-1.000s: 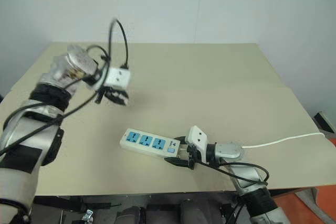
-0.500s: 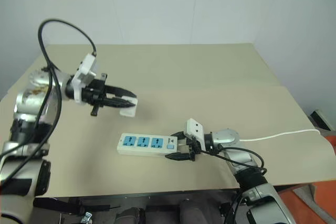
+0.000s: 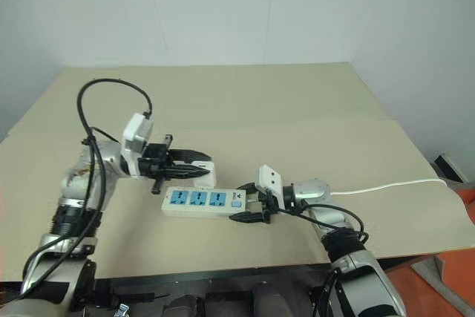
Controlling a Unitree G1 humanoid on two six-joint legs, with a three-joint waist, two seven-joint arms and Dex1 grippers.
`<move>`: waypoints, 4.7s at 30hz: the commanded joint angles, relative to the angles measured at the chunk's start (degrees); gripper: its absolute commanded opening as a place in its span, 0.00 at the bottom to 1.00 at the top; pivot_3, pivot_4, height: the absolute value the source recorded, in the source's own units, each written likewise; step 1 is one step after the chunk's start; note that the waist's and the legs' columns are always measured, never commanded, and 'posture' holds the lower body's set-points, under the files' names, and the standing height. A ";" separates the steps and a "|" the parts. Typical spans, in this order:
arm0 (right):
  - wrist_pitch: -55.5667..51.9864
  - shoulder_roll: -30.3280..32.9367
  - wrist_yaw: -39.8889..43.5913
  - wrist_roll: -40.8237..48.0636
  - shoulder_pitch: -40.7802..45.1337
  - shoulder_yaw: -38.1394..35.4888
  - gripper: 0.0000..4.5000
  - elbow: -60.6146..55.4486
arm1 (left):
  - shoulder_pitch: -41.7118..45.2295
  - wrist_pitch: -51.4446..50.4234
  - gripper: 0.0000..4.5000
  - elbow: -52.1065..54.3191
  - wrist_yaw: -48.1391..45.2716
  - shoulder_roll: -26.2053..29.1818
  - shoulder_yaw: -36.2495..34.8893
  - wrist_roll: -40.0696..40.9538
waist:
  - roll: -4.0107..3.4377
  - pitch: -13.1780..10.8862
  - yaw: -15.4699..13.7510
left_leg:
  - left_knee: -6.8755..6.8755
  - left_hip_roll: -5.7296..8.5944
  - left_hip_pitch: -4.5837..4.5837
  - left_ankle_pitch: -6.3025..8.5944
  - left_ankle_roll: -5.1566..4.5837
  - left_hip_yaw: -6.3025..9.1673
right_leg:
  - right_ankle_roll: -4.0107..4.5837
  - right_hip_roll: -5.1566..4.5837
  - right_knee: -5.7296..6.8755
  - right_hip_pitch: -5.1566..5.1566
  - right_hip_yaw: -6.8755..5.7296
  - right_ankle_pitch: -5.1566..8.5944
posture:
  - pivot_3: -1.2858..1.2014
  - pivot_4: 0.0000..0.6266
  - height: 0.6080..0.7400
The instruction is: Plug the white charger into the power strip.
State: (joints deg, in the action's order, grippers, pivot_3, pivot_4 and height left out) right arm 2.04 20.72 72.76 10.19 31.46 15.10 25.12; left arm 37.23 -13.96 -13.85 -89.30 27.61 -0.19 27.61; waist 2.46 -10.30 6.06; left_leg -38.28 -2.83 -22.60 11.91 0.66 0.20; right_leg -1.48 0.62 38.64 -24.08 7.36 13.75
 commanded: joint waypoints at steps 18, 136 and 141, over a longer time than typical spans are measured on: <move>-2.93 -0.81 -0.80 -1.73 -3.69 2.56 0.76 -5.41 | 0.31 12.11 0.22 -8.79 -3.20 1.76 8.05 6.24 | 0.00 0.00 0.28 | 0.02 0.00 -0.07 0.00 0.00 0.00 | 0.00 0.00 -0.07 -0.06 0.01 0.01 | 0.52 0.24 1.00; -7.97 32.32 2.68 19.54 -35.01 -36.15 0.99 -38.24 | -36.46 23.57 1.00 11.48 10.28 27.15 -20.41 -0.47 | -0.51 0.38 -2.08 | 0.65 -0.05 -0.86 0.01 0.00 -0.35 | 0.44 -0.32 -0.90 -0.91 -0.02 0.31 | 0.52 0.24 1.00; -9.79 31.51 0.36 20.87 -39.12 -37.94 0.99 -42.67 | -36.41 22.49 1.00 12.65 11.83 26.56 -20.39 0.08 | -0.49 0.37 -2.11 | 0.64 -0.04 -0.76 0.01 0.01 -0.44 | 0.44 -0.42 -0.90 -0.83 -0.03 0.31 | 0.52 0.24 1.00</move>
State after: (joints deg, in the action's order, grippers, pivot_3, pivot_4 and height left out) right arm -6.97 52.26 74.01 29.40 -7.52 -20.61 -15.37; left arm 0.73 8.92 -2.92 -78.25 53.97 -19.16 27.07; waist 1.97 -9.94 3.95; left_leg -37.63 -2.87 -23.36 11.93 0.67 -0.26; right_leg -1.04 0.20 37.74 -24.91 7.33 14.06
